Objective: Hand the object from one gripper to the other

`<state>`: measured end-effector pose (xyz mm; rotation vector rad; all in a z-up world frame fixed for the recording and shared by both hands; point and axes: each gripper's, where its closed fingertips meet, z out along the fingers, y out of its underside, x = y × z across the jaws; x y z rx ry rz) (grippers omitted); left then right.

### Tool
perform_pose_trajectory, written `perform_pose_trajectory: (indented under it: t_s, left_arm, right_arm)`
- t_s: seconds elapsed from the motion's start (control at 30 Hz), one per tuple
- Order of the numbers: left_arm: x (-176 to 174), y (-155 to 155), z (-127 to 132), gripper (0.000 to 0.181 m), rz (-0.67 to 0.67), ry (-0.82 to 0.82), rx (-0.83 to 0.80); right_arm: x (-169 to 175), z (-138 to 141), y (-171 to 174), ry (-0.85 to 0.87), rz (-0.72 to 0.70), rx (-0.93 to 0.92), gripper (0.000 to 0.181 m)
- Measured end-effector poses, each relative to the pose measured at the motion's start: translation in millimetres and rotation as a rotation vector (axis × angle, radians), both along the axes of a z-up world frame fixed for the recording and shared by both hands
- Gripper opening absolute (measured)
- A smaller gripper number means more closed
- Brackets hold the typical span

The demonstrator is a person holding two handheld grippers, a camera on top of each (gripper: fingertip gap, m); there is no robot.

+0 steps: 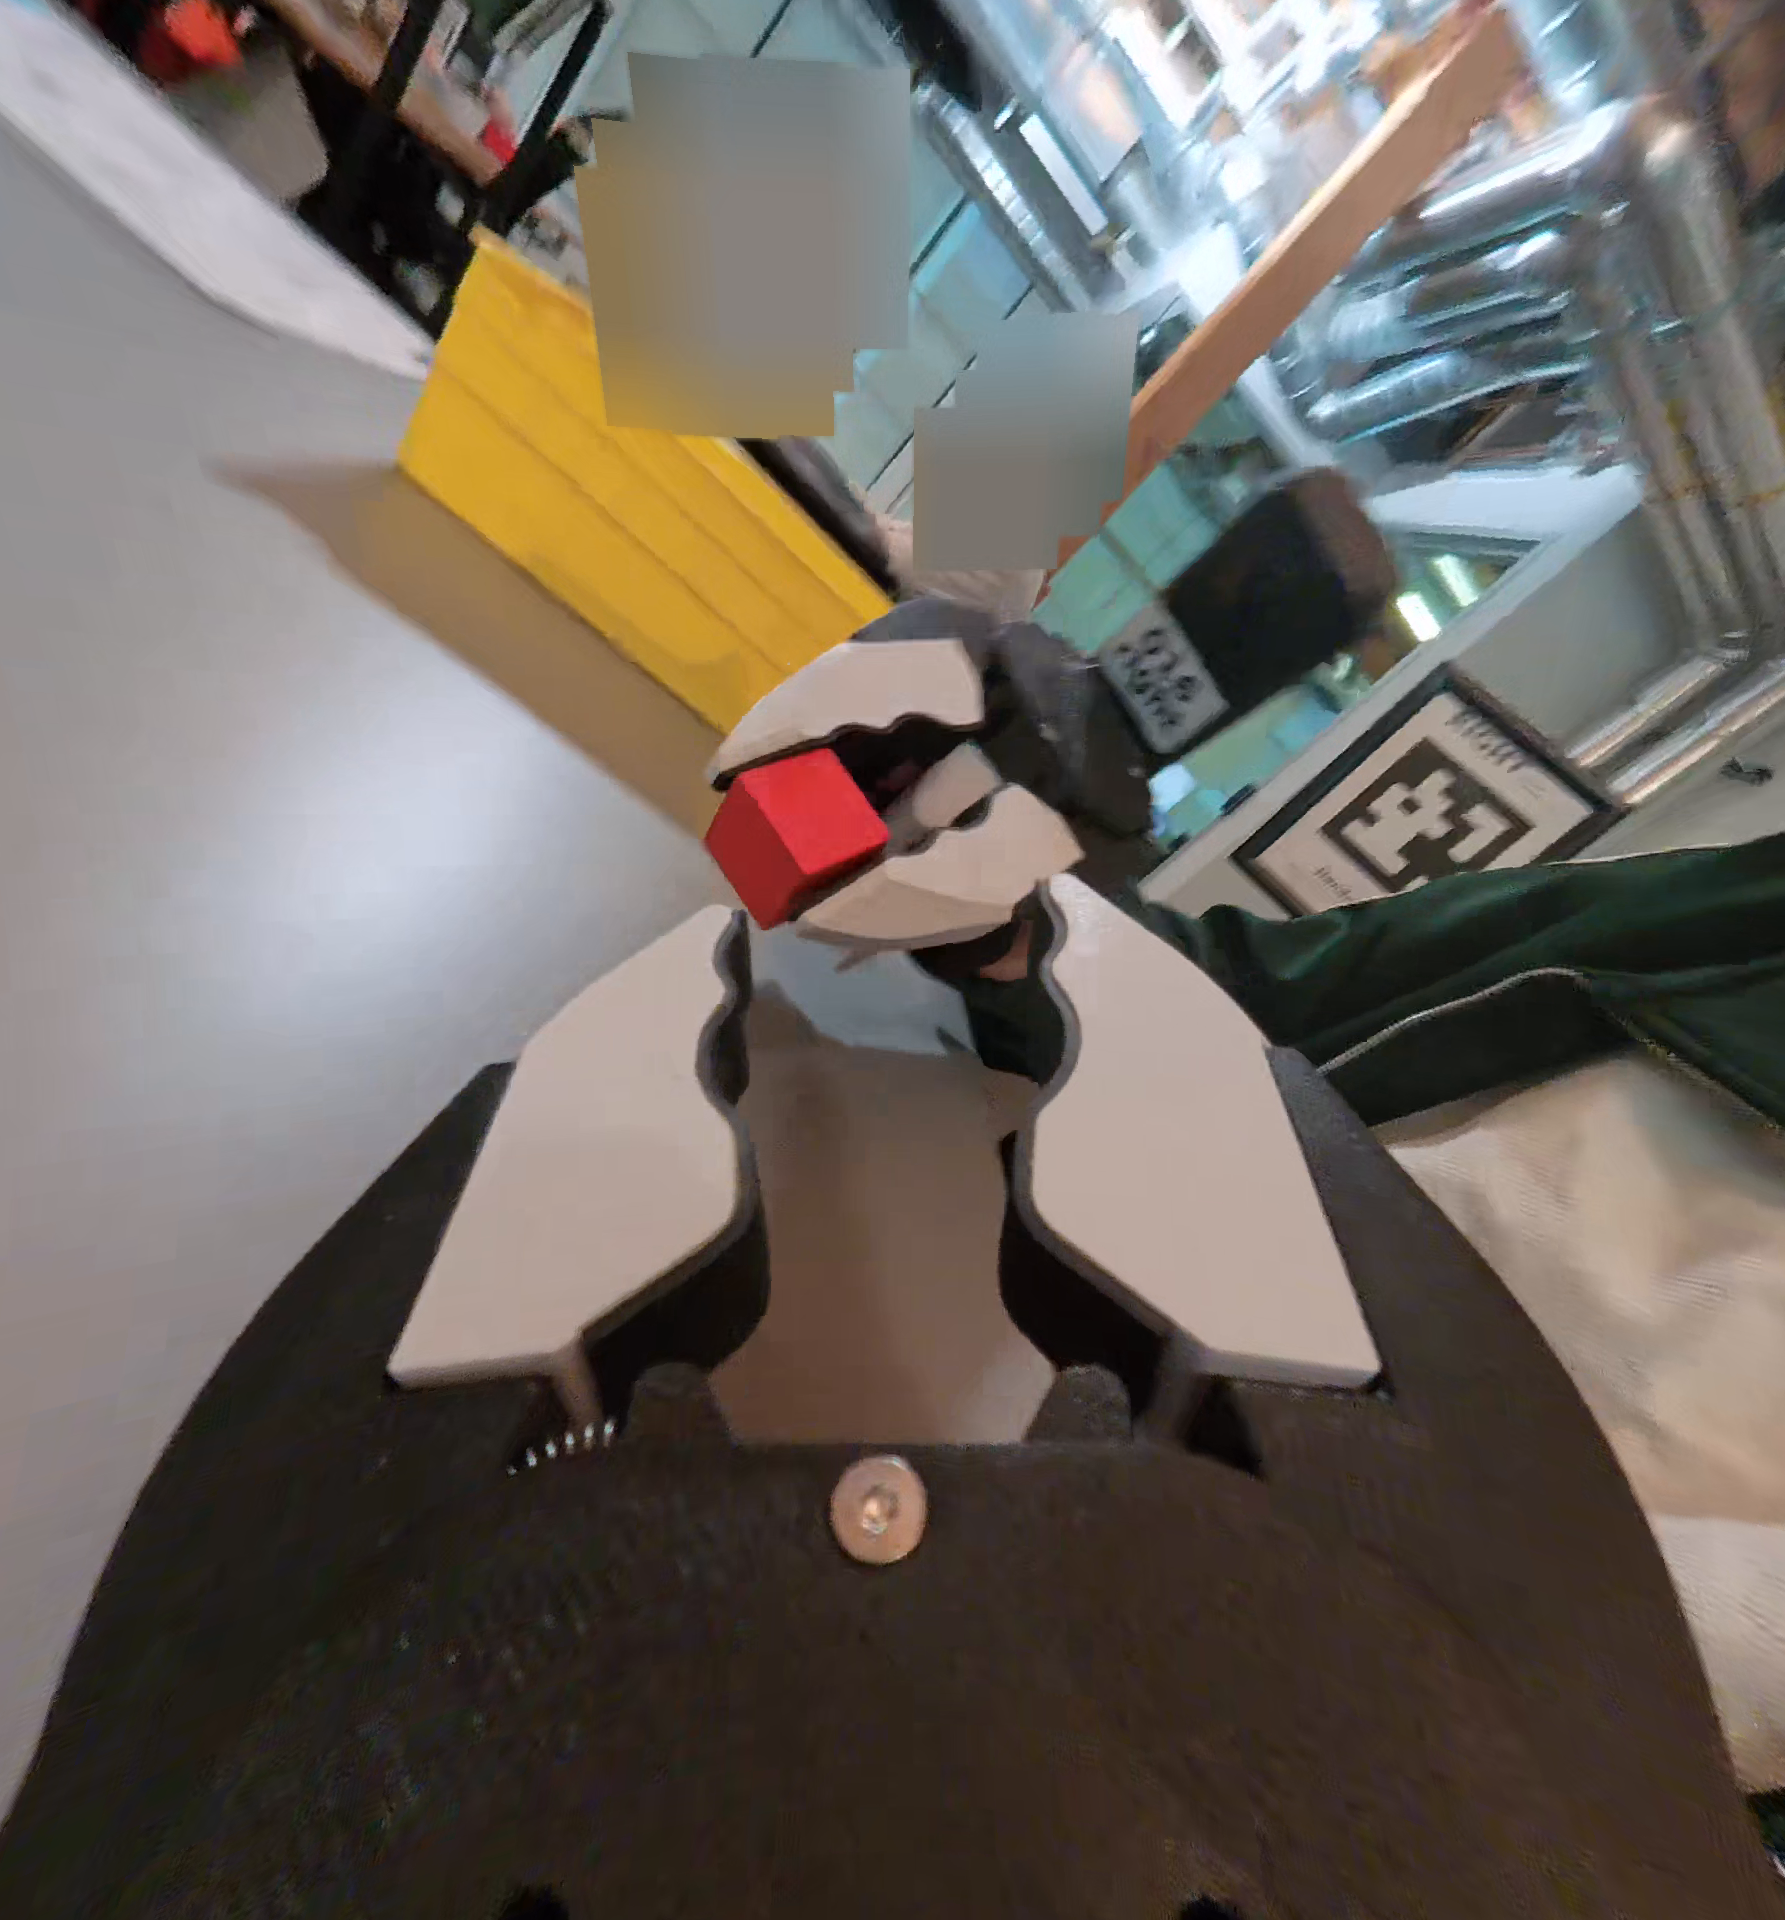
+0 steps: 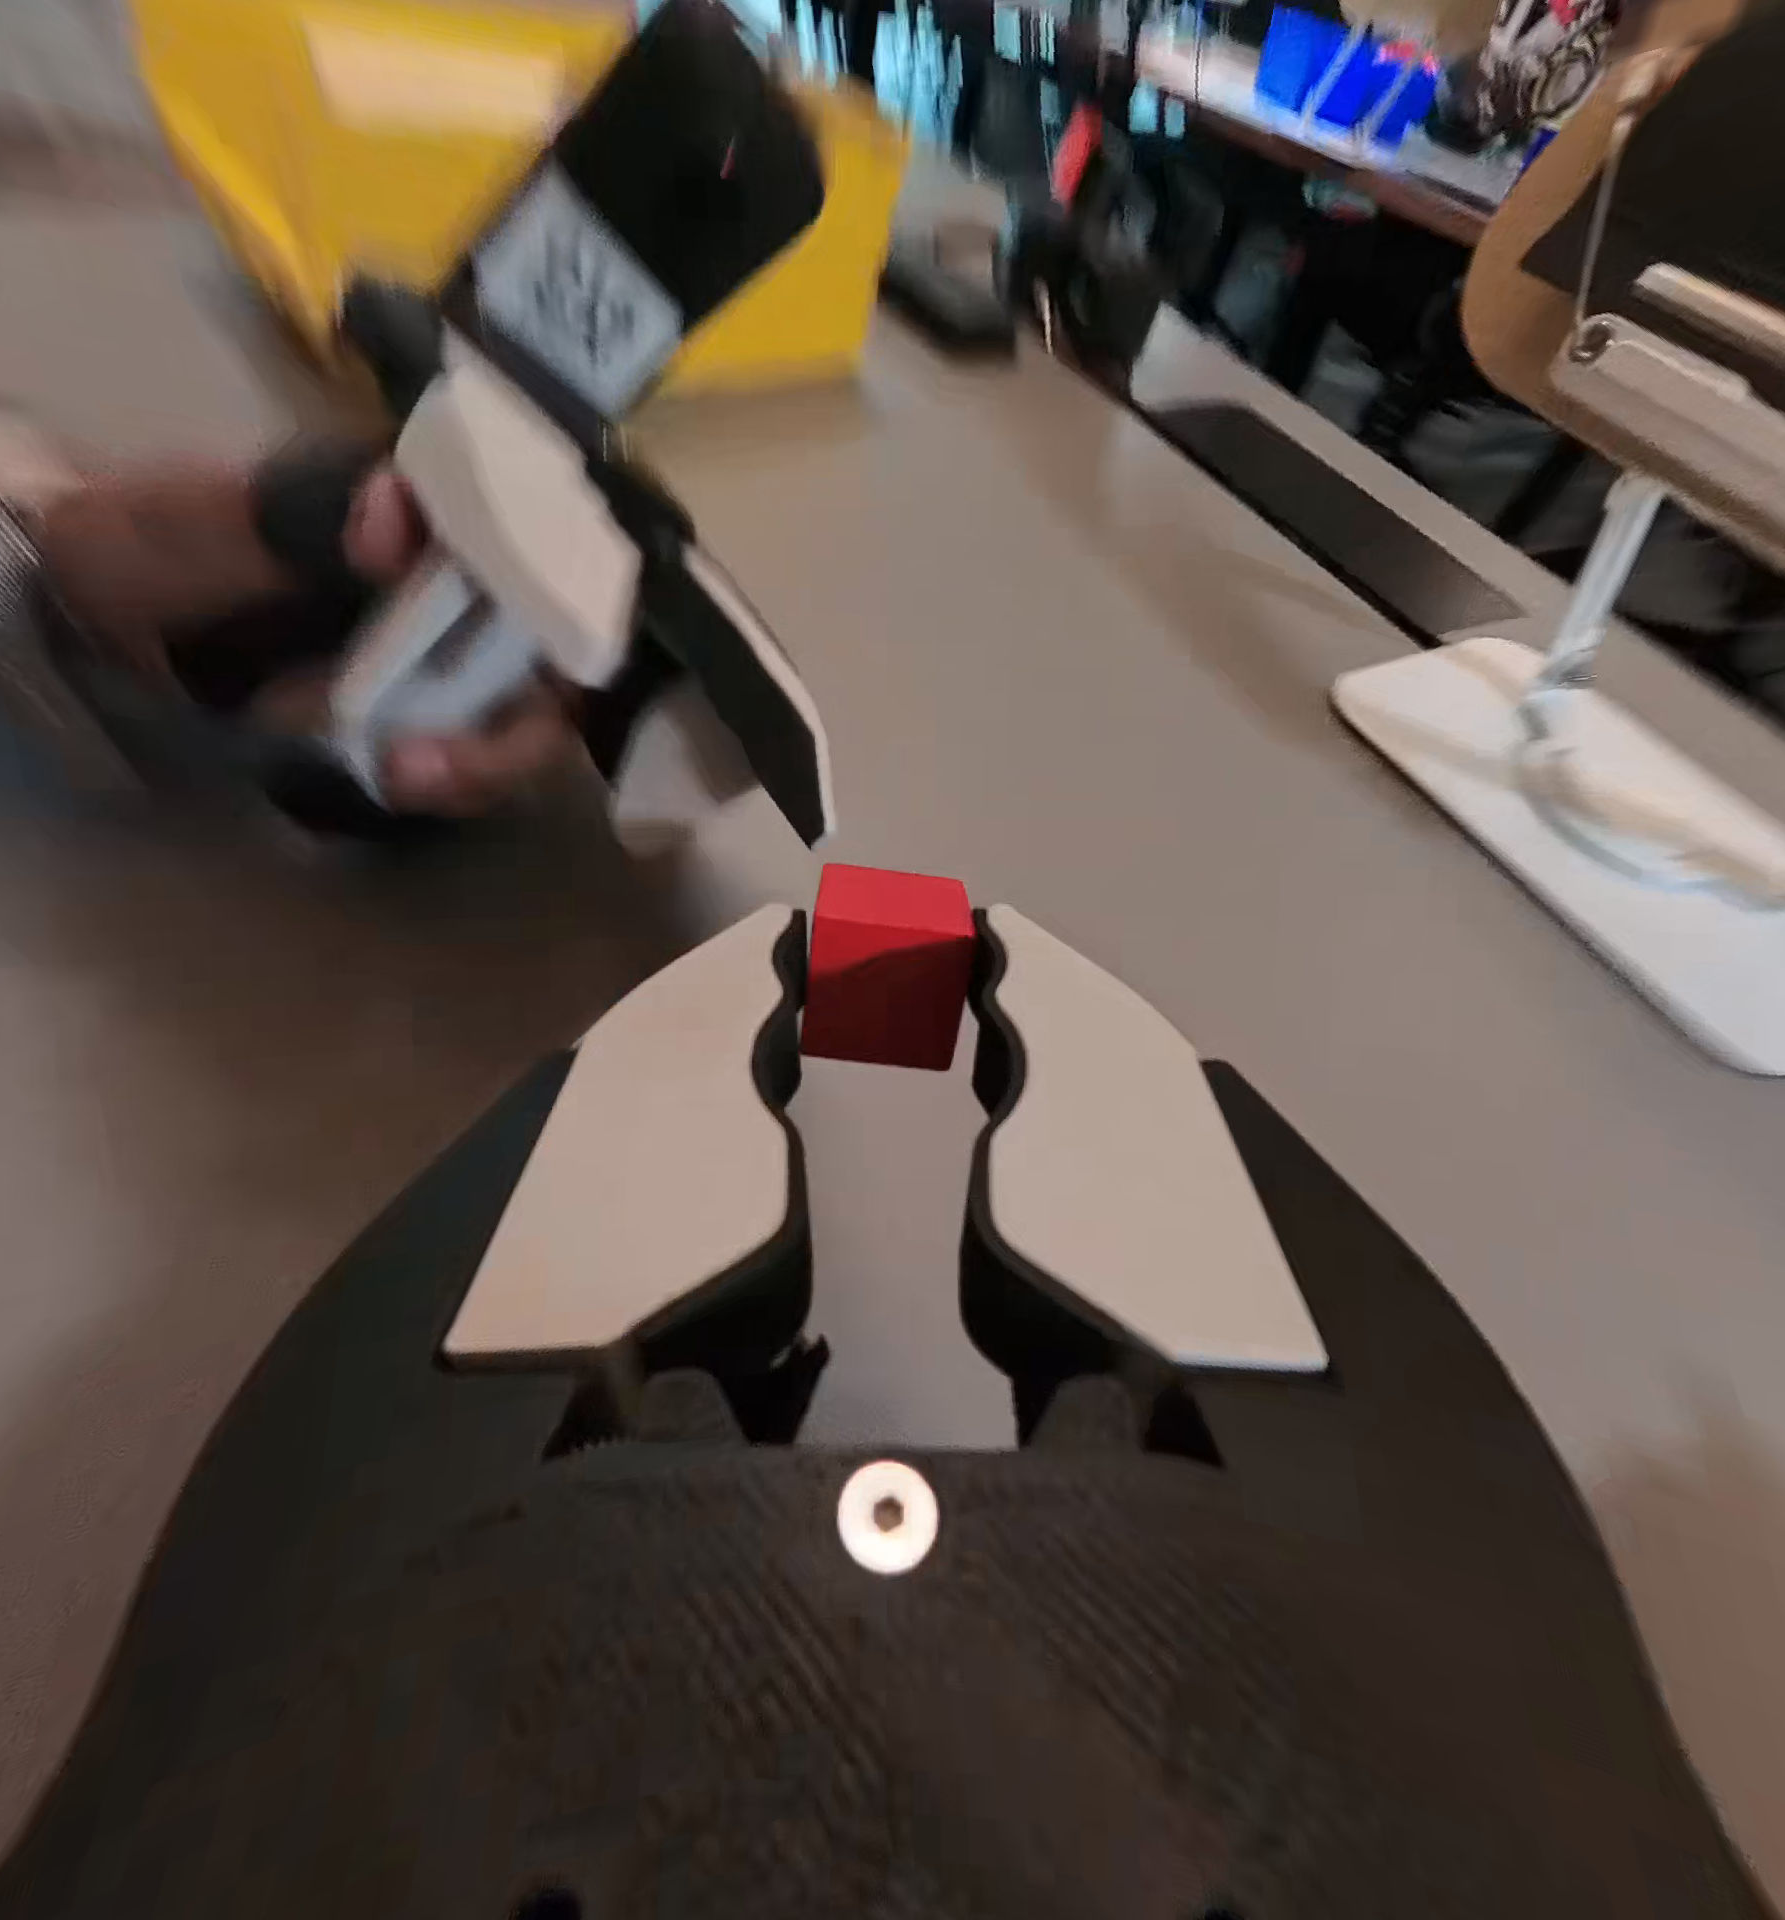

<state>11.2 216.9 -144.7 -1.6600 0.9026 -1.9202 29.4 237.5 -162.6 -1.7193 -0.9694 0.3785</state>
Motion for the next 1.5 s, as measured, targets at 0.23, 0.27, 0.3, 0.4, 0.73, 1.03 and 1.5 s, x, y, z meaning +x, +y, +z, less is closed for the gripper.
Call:
perform_pose_trajectory:
  t_s: [0.23, 0.27, 0.3, 0.4, 0.73, 1.03, 1.5]
  left_arm:
    - [10.0, -7.9, -36.5, 0.051, 0.011, 0.295, 0.063]
    - [11.6, -8.2, -39.4, 0.052, 0.024, 0.317, 0.073]
    - [13.1, -8.1, -40.7, 0.052, 0.039, 0.329, 0.09]
    - [15.4, -6.4, -40.1, 0.049, 0.085, 0.352, 0.161]
    - [15.9, -7.2, -40.0, 0.03, 0.104, 0.381, 0.298]
    - [2.4, 11.6, -11.3, 0.029, 0.16, 0.164, 0.226]
    - [-4.4, -1.0, 25.8, 0.028, 0.073, -0.155, 0.226]
  right_arm:
    - [-7.9, -19.3, -3.0, -0.569, -0.058, 0.278, 0.029]
    - [-9.0, -20.0, -3.7, -0.64, -0.066, 0.322, 0.03]
    - [-10.7, -21.0, -4.7, -0.696, -0.069, 0.355, 0.03]
    - [-16.7, -22.9, -8.1, -0.777, -0.074, 0.397, 0.03]
    - [-18.0, -21.1, -9.9, -0.773, -0.098, 0.384, 0.03]
    - [-13.6, -0.8, -2.0, -0.396, -0.121, 0.3, 0.085]
    - [-1.7, 48.1, -11.3, 0.774, 0.164, -0.318, 0.049]
